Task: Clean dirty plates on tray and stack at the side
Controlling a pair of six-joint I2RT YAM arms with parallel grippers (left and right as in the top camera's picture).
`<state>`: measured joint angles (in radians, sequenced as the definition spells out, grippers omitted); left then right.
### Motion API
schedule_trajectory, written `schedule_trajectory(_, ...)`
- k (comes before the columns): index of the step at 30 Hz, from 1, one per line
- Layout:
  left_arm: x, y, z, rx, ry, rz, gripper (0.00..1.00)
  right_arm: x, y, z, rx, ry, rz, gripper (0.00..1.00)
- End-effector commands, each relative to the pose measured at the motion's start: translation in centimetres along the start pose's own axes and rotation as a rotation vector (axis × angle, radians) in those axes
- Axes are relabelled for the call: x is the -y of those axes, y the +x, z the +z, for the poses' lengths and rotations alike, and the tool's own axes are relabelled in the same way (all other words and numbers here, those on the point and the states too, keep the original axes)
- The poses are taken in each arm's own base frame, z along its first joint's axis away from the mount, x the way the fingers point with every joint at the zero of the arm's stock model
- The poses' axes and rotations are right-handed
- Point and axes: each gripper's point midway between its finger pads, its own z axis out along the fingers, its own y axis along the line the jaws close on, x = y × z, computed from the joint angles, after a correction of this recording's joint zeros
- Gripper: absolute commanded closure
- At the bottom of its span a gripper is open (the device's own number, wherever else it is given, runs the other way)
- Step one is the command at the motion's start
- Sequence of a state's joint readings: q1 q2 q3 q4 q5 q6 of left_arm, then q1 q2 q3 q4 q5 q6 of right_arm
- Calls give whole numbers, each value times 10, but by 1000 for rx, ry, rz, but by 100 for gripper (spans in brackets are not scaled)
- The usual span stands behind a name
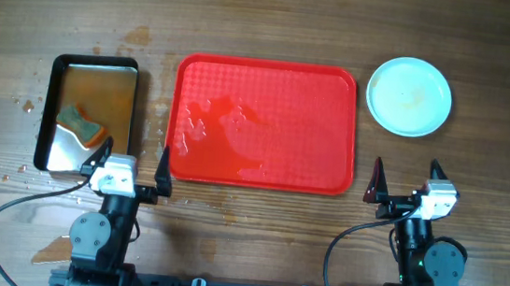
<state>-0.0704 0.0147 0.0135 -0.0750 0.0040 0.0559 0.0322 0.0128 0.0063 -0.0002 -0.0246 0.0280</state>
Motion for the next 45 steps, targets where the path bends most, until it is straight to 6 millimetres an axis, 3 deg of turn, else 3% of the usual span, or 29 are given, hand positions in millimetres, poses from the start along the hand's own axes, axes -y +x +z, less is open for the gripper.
schedule_trajectory(1,-15,0,-1,10,-87,-40,0,0,-2,0,8,3,-9,0)
schedule_trajectory(45,-11,0,0,11,-62,-38,0,0,-2,0,8,3,-10,0)
